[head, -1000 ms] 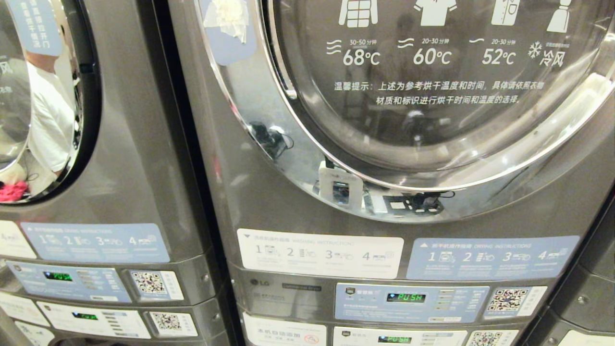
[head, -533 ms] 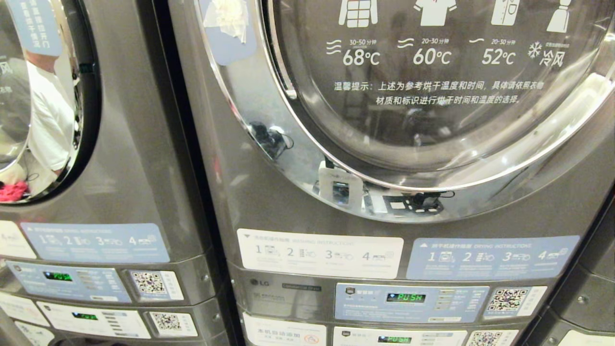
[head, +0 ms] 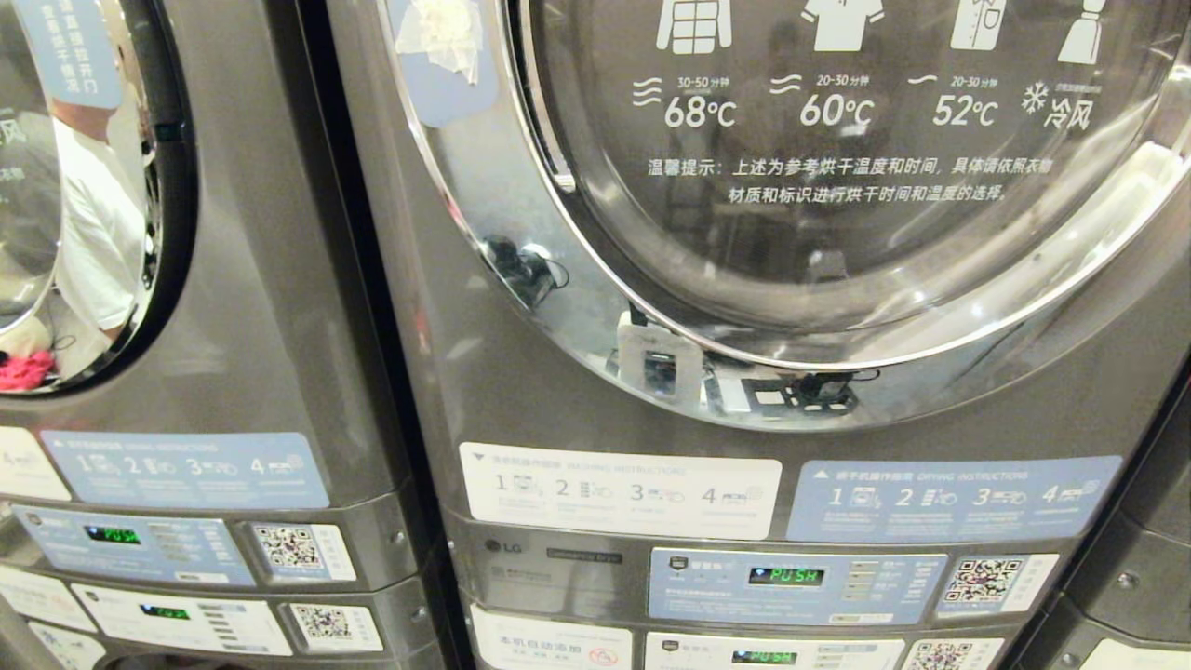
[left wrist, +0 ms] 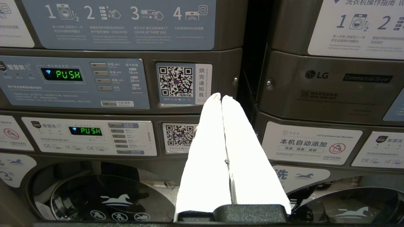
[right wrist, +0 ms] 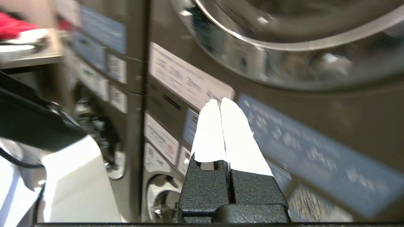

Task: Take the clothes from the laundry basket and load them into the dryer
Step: Open the dryer

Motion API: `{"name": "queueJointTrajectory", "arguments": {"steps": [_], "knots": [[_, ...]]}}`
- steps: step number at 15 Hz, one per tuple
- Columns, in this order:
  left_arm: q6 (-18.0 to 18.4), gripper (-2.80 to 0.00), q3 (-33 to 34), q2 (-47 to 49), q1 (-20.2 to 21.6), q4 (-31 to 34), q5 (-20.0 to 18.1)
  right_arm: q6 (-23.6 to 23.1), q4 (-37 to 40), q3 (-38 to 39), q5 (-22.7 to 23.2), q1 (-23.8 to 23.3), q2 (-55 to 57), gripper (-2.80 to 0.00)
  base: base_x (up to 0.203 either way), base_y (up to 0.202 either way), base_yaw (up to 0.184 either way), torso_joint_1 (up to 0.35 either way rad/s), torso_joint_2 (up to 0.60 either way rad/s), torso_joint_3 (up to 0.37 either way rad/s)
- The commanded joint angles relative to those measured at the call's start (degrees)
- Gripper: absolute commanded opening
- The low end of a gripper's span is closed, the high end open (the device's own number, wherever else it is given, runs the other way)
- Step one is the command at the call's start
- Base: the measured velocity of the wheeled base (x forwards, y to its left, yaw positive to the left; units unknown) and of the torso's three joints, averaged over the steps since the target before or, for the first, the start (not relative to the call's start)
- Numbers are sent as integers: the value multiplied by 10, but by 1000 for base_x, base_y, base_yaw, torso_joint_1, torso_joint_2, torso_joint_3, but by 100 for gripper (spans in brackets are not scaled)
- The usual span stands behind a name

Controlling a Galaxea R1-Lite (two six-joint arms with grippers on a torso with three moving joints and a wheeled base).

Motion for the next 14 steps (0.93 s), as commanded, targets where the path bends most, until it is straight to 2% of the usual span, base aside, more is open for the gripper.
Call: {"name": "queueJointTrajectory", "arguments": {"steps": [1, 3, 5, 7, 11, 12, 14], "knots": [[0, -280, 0, 0, 0, 0, 0, -5, -47, -19, -17, 105, 120, -280, 0, 0, 0, 0, 0, 0], [0, -280, 0, 0, 0, 0, 0, 3, -128, -40, -101, 250, 189, -280, 0, 0, 0, 0, 0, 0], [0, -280, 0, 0, 0, 0, 1, 28, -198, -70, -181, 358, 265, -280, 0, 0, 0, 0, 0, 0], [0, -280, 0, 0, 0, -1, 0, 41, -236, -102, -216, 388, 333, -280, 0, 0, 0, 0, 0, 0], [0, -280, 0, 0, 0, 0, 0, 57, -288, -200, -237, 392, 472, -280, 0, 0, 0, 0, 0, 0], [0, -280, 0, 0, 0, -1, 0, 59, -297, -230, -242, 393, 505, 0, 0, 0, 0, 0, 0, 0], [0, -280, 0, 0, 0, -1, 0, 62, -309, -291, -249, 394, 563, 0, 0, 0, 0, 0, 0, 0]]}}
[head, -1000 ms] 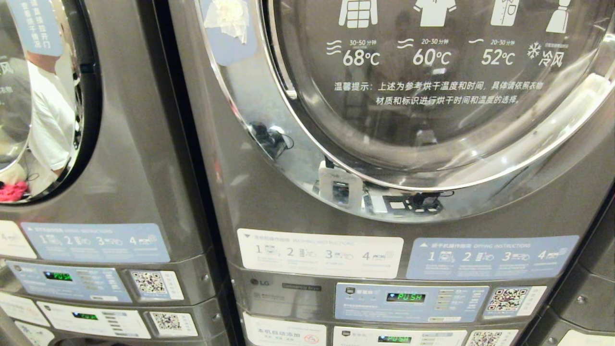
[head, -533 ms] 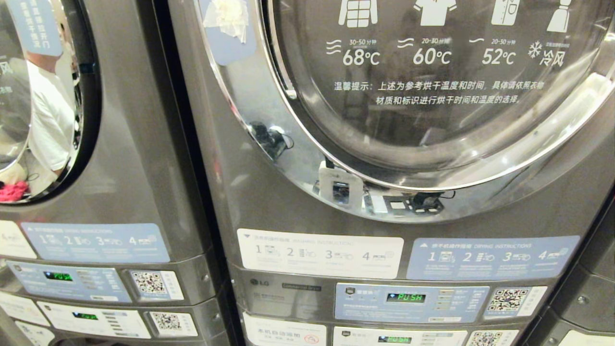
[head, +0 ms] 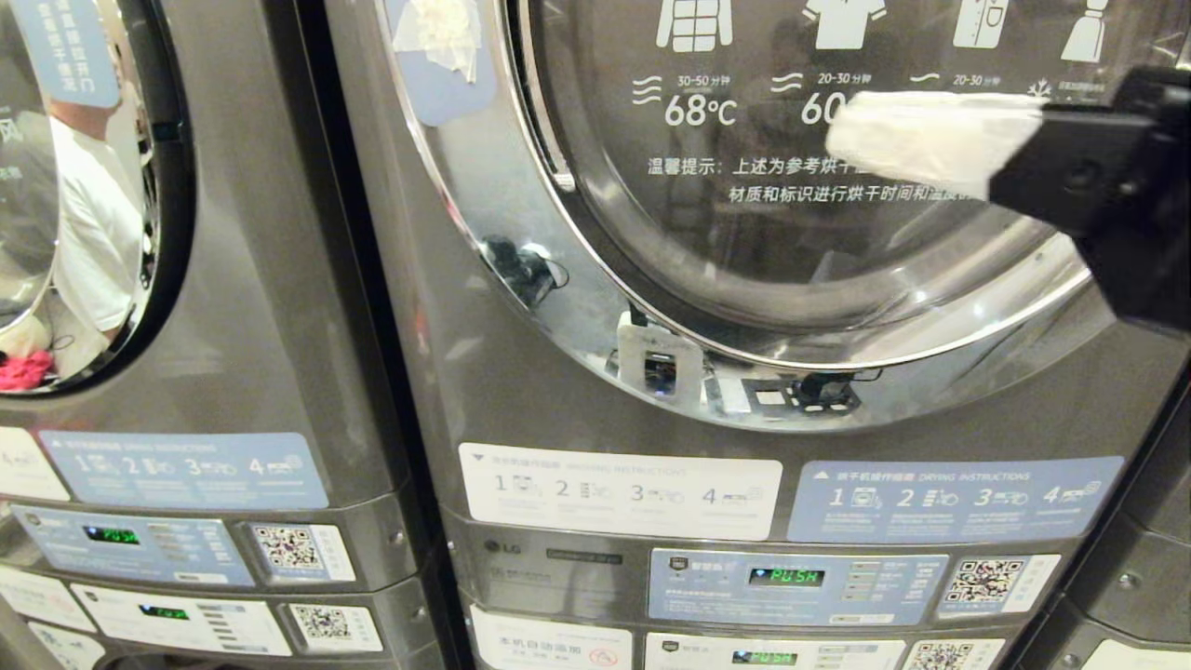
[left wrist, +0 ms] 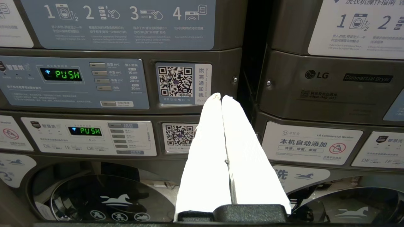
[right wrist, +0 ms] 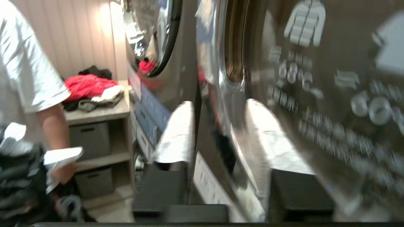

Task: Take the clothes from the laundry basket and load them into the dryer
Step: Open the dryer

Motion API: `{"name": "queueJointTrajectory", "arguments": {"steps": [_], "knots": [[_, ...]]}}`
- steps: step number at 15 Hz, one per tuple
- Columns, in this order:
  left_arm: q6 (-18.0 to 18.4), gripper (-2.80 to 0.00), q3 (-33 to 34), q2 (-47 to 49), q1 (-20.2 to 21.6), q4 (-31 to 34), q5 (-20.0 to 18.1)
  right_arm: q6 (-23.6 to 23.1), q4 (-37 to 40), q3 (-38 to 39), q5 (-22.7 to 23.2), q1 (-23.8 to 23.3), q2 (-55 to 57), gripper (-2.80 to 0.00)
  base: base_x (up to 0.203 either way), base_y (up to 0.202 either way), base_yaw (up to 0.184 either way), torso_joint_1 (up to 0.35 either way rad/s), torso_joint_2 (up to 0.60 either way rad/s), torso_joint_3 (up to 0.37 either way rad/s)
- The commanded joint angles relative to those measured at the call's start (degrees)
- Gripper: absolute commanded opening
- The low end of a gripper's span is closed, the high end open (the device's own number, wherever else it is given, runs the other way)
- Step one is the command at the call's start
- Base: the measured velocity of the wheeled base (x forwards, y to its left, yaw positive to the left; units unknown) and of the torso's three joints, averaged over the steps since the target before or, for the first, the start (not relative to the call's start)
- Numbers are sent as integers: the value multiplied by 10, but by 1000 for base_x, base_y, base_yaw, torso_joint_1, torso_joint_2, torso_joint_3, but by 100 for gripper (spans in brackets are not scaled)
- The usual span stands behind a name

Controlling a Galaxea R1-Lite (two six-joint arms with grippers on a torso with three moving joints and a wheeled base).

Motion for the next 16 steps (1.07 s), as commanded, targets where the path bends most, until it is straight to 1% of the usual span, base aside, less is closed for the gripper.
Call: {"name": "queueJointTrajectory", "arguments": {"steps": [1, 4, 9, 13, 16], "knots": [[0, -280, 0, 0, 0, -1, 0, 0, -6, -61, -2, 1, 92, 0, 0, 0, 0, 0, 0, 0], [0, -280, 0, 0, 0, 0, 0, 0, -9, -136, -18, 3, 163, 0, 0, 0, 0, 0, 0, 0], [0, -280, 0, 0, 0, 0, 1, -1, -8, -222, -26, 18, 233, 0, 0, 0, 0, 0, 0, 0], [0, -280, 0, 0, 0, 0, 1, -2, -8, -238, -25, 42, 257, 0, 0, 0, 0, 0, 0, 0], [0, -280, 0, 0, 0, -1, 1, -2, -8, -260, -25, 44, 274, 0, 0, 0, 0, 0, 0, 0]]}}
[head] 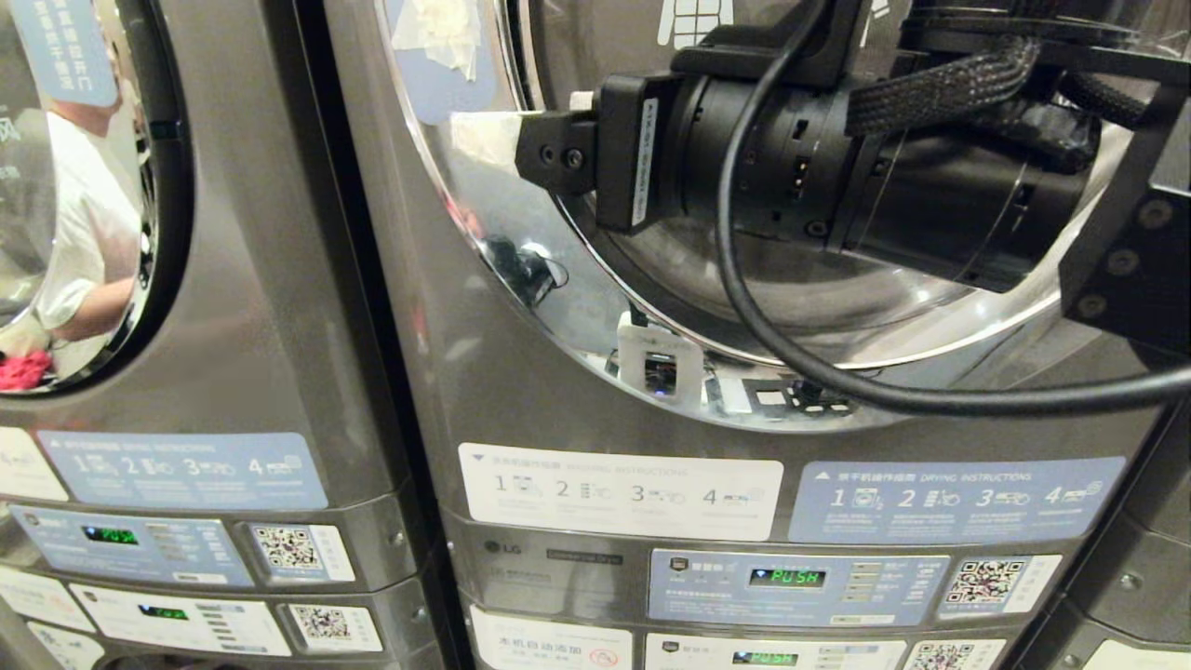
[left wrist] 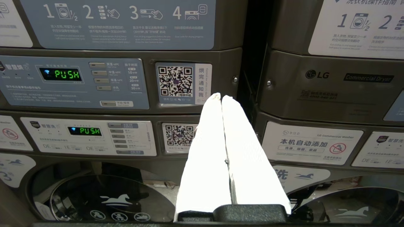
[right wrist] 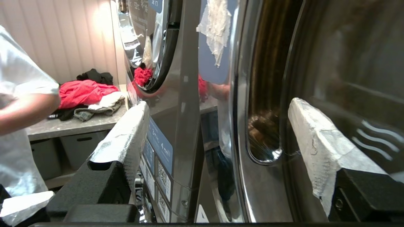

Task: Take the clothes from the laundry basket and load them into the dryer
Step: Open the dryer

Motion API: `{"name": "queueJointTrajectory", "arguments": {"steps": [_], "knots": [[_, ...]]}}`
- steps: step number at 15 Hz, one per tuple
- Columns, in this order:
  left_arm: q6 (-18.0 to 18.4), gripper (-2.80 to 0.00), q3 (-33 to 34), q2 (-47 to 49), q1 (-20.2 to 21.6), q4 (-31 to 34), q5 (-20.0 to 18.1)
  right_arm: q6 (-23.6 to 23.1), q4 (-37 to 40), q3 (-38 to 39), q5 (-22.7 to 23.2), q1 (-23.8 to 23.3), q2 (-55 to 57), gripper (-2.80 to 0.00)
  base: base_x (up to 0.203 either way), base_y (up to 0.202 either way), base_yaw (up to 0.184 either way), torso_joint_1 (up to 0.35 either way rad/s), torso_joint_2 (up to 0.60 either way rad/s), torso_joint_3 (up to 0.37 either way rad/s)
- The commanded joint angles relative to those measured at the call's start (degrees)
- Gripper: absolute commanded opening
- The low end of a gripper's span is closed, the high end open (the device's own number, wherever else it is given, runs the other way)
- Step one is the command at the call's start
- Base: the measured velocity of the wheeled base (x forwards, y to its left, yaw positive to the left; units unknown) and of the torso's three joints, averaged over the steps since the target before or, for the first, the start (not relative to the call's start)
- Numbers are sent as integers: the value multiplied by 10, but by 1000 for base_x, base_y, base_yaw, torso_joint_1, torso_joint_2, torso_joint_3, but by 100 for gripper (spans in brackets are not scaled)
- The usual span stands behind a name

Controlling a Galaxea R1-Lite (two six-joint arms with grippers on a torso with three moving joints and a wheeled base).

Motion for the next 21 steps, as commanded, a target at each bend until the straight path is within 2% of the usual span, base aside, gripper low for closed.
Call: {"name": "queueJointTrajectory", "arguments": {"steps": [1, 10, 17, 21], "knots": [[0, -280, 0, 0, 0, 0, 0, 0, -2, -11, 1, 5, 18, 0, 0, 0, 0, 0, 0, 0], [0, -280, 0, 0, 0, -1, 0, 6, -1, -15, 10, 13, 28, 0, 0, 0, 0, 0, 0, 0], [0, -280, -1, 0, 0, 0, 0, 5, -1, -4, 86, 17, 17, 0, 0, 0, 0, 0, 0, 0], [0, -280, -1, 0, 0, 0, 0, 5, -1, 31, 121, 21, -7, 0, 0, 0, 0, 0, 0, 0]]}}
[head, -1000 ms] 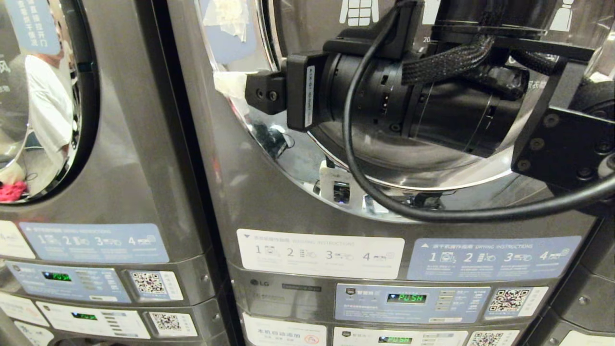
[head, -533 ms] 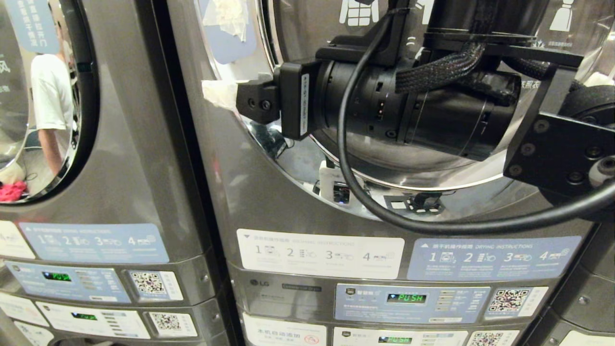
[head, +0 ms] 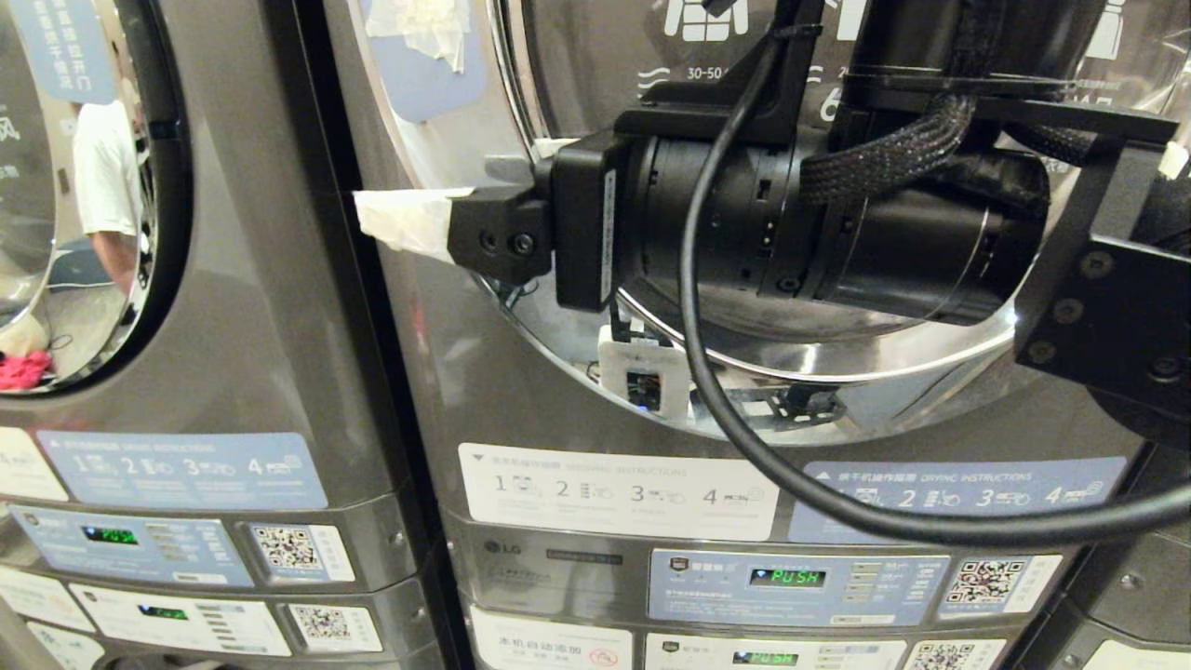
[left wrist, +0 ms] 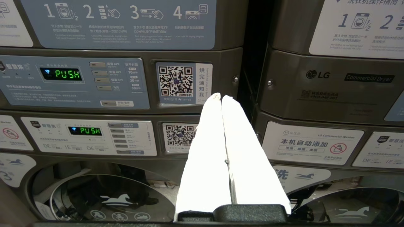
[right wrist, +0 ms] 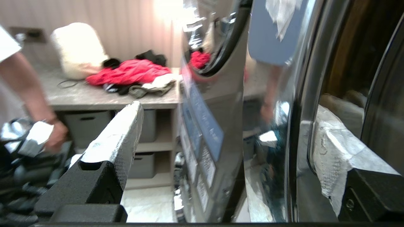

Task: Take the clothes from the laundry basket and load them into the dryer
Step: Open the dryer

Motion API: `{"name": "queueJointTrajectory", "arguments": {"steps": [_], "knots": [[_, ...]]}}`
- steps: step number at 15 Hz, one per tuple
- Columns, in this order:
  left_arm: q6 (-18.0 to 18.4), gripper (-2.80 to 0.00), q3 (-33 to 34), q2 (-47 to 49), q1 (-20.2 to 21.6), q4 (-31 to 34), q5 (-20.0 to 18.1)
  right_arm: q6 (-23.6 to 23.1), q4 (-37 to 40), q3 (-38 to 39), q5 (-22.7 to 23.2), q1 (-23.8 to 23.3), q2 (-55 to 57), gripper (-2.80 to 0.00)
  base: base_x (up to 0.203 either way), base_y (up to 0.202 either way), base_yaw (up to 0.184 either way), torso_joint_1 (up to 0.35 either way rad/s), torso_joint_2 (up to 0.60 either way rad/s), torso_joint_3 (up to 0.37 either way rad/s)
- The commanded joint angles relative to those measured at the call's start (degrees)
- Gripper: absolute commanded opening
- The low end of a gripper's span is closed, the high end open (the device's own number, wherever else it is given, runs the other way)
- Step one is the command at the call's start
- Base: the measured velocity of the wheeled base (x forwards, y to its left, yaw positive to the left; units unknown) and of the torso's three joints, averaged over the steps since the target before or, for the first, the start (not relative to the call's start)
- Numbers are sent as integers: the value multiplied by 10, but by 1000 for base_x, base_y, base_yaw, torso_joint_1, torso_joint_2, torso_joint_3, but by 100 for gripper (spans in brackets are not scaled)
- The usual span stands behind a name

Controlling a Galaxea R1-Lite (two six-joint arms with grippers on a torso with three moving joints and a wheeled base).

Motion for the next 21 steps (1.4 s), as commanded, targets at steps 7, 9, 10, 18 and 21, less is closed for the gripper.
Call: {"name": "queueJointTrajectory", "arguments": {"steps": [7, 9, 10, 18, 21], "knots": [[0, -280, 0, 0, 0, 0, 0, -2, 0, 106, 84, 10, -97, 0, 0, 0, 0, 0, 0, 0], [0, -280, 0, 0, 0, -1, 1, -3, 0, 139, 96, 13, -123, 0, 0, 0, 0, 0, 0, 0], [0, -280, 0, 0, 0, 0, 0, -3, 0, 154, 99, 14, -135, 0, 0, 0, 0, 0, 0, 0], [0, -280, 0, 0, 0, 0, 0, -5, 2, 272, 110, 44, -240, 0, 0, 0, 0, 0, 0, 0], [0, -280, 0, 0, 0, 0, 0, -4, 3, 297, 89, 44, -264, 0, 0, 0, 0, 0, 0, 0]]}}
